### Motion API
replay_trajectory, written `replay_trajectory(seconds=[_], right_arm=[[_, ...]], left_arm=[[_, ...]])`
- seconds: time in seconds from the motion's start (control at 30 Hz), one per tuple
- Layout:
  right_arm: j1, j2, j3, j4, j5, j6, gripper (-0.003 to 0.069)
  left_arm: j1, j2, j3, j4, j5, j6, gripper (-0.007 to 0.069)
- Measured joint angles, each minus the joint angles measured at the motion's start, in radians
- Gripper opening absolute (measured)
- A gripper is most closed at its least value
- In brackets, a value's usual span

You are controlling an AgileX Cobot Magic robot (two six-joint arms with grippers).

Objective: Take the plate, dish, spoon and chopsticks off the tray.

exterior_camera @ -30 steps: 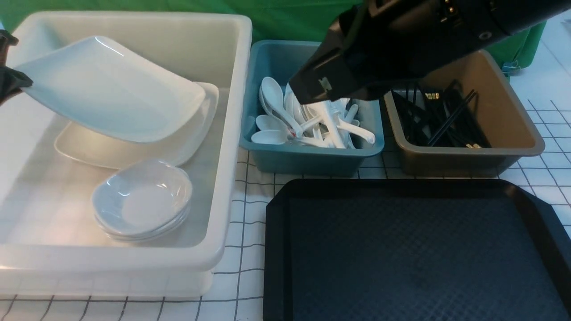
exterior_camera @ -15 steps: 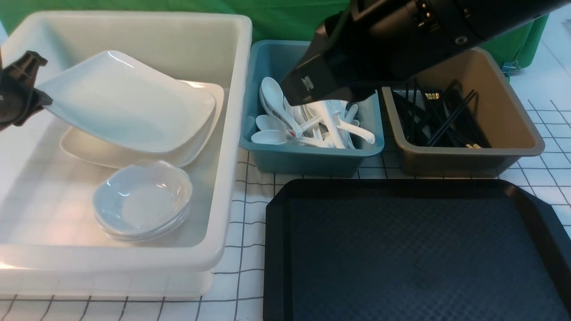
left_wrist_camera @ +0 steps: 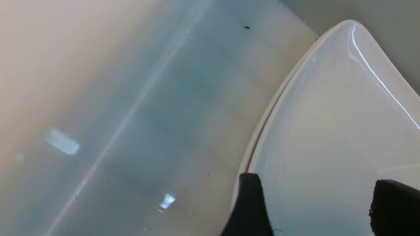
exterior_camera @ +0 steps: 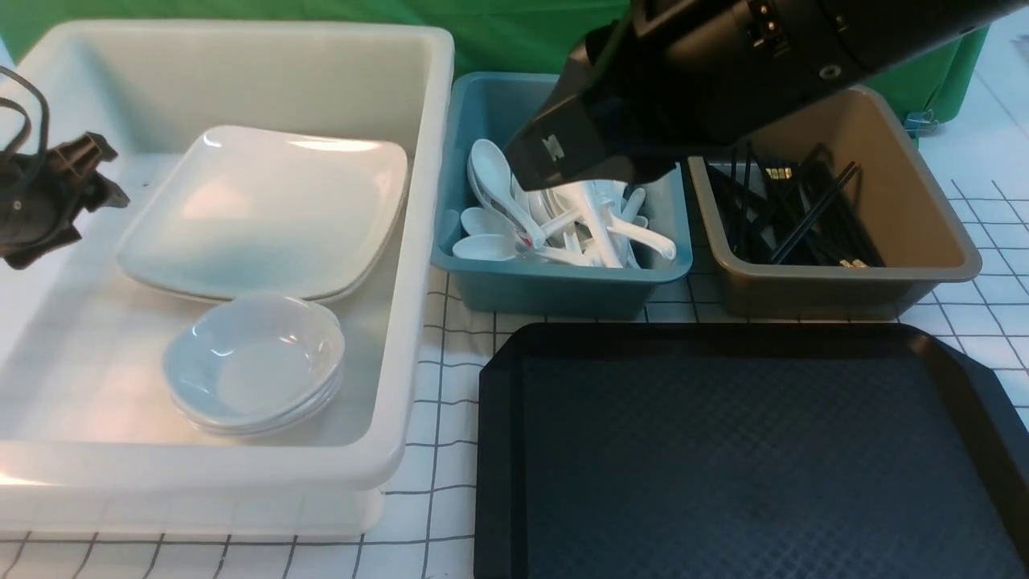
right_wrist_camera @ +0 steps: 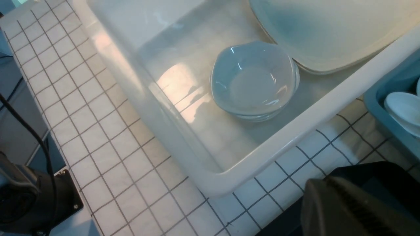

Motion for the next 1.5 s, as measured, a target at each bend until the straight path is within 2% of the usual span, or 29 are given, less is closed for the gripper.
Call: replay_trajectory(seconds=[0.13, 0.27, 0.37, 0.43, 0.47, 0.5, 0.57, 0.67, 0.7, 0.77, 0.87, 0.9, 1.0, 1.1, 1.17, 1.3, 1.37, 1.47, 1.5], right_arm=[[0.0, 0.0, 0.0, 0.0, 0.0, 0.0, 0.001], [0.0, 0.0, -0.001, 0.0, -0.011, 0.0, 0.001], [0.0, 0.002, -0.023, -0.03, -0.087, 0.001, 0.001], [0.0, 0.002, -0.062, -0.094, -0.14, 0.027, 0.0013], [0.0, 0.002, -0.062, -0.101, -0.142, 0.03, 0.0014], [0.0, 0.002, -0.098, -0.16, -0.148, 0.051, 0.0014], [0.0, 0.002, -0.136, -0.241, -0.139, 0.079, 0.0015], [0.0, -0.013, -0.204, -0.417, -0.104, 0.152, 0.0017], [0.0, -0.015, -0.207, -0.437, -0.101, 0.162, 0.0017], [0.0, -0.054, -0.229, -0.548, -0.071, 0.205, 0.0017], [0.0, -0.12, -0.235, -0.685, 0.008, 0.255, 0.0018], [0.0, -0.156, -0.237, -0.765, 0.078, 0.289, 0.0019], [0.0, -0.231, -0.217, -0.852, 0.148, 0.352, 0.0019], [0.0, -0.321, -0.15, -0.882, 0.169, 0.393, 0.0019], [0.0, -0.427, -0.043, -0.888, 0.167, 0.438, 0.0019], [0.0, -0.595, 0.167, -0.896, 0.093, 0.508, 0.0019], [0.0, -0.769, 0.394, -0.897, -0.041, 0.573, 0.0019], [0.0, -0.946, 0.615, -0.898, -0.233, 0.641, 0.0019], [0.0, -0.972, 0.648, -0.898, -0.248, 0.646, 0.0019]], left_arm=[[0.0, -0.008, 0.0, 0.025, 0.035, 0.0, 0.0491], [-0.003, -0.044, -0.011, 0.03, 0.1, 0.022, 0.0424], [-0.046, -0.12, -0.067, 0.036, 0.242, 0.092, 0.0248], [-0.135, -0.193, -0.107, 0.071, 0.321, 0.158, 0.0088], [-0.144, -0.207, -0.113, 0.082, 0.326, 0.162, 0.0078], [-0.21, -0.262, -0.131, 0.123, 0.351, 0.177, 0.0033], [-0.293, -0.325, -0.143, 0.165, 0.367, 0.173, 0.0006], [-0.431, -0.449, -0.149, 0.217, 0.375, 0.169, -0.0006], [-0.439, -0.457, -0.149, 0.22, 0.375, 0.169, -0.0006], [-0.522, -0.543, -0.149, 0.256, 0.38, 0.153, -0.0007], [-0.616, -0.641, -0.149, 0.345, 0.391, 0.066, -0.0011], [-0.652, -0.686, -0.147, 0.403, 0.4, 0.01, -0.0011], [-0.7, -0.774, -0.114, 0.483, 0.407, -0.053, -0.0011], [-0.724, -0.858, -0.044, 0.543, 0.411, -0.109, -0.0011], [-0.728, -0.935, 0.043, 0.597, 0.409, -0.191, -0.0011], [-0.728, -1.062, 0.215, 0.709, 0.375, -0.302, -0.0011], [-0.728, -1.171, 0.376, 0.79, 0.314, -0.395, -0.0011], [-0.728, -1.265, 0.531, 0.822, 0.222, -0.49, -0.0011], [-0.728, -1.278, 0.541, 0.825, 0.215, -0.495, -0.0011]])
